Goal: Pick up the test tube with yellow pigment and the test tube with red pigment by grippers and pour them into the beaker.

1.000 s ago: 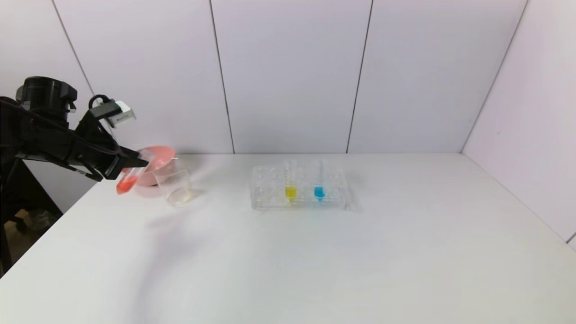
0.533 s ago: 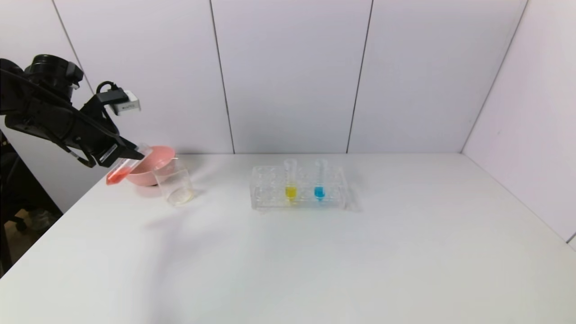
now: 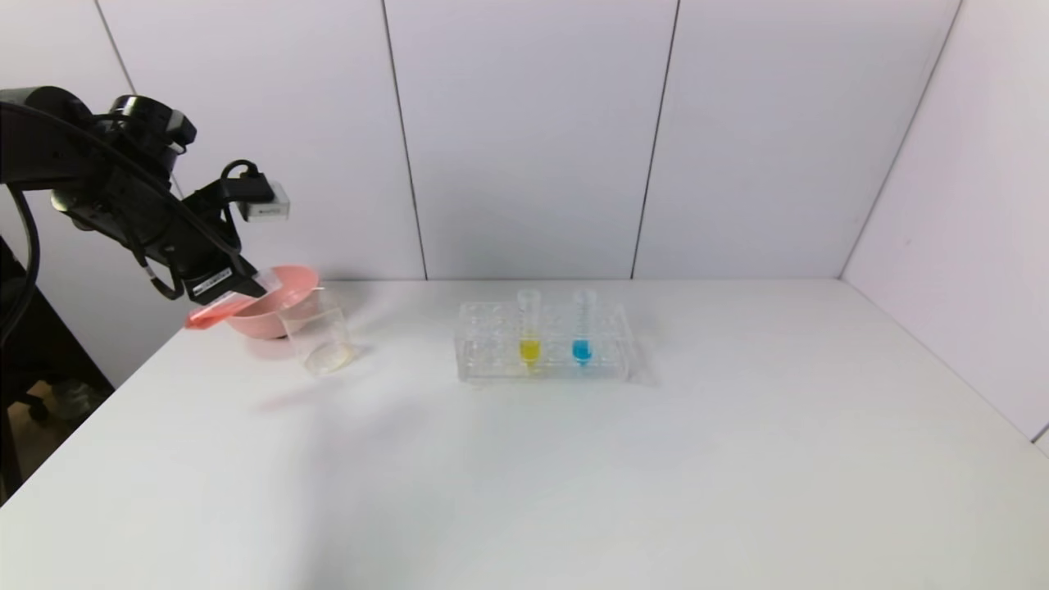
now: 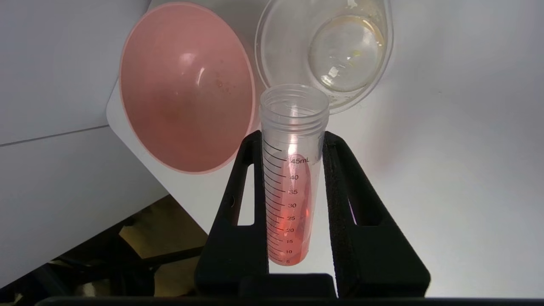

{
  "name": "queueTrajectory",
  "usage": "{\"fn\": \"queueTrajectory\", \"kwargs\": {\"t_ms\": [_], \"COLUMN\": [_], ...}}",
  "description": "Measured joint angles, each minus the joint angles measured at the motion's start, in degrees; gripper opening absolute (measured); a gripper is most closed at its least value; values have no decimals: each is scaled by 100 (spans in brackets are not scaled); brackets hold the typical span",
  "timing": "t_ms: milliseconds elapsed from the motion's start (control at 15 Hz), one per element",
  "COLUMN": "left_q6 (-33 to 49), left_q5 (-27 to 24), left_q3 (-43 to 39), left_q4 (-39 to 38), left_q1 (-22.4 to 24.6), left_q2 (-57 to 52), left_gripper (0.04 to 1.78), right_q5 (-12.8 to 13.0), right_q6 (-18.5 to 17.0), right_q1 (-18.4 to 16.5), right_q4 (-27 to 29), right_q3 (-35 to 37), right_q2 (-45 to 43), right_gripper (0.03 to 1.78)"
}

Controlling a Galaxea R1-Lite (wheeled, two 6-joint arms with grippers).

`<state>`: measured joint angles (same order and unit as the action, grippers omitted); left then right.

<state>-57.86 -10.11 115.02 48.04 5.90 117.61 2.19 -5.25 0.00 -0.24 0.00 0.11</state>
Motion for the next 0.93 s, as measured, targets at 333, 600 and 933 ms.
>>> {"fn": "queueTrajectory", "kwargs": {"t_ms": [333,600,933], "left_q6": [-156,-176,-178], "left_q5": [610,1592,2504], "left_q3": [11,13,28], "left_q4": [-229,-288,-328], "left_q1": [-334,-674,-959], "left_q2": [107,210,300], "left_gripper": [42,42,42], "right_q5": [0,0,0], "right_q6": [2,0,0], "right_q1": [0,0,0], "right_q4": [2,2,0], "right_q3": [0,0,0], "right_q2": [0,0,0], "right_gripper": [171,171,171]}}
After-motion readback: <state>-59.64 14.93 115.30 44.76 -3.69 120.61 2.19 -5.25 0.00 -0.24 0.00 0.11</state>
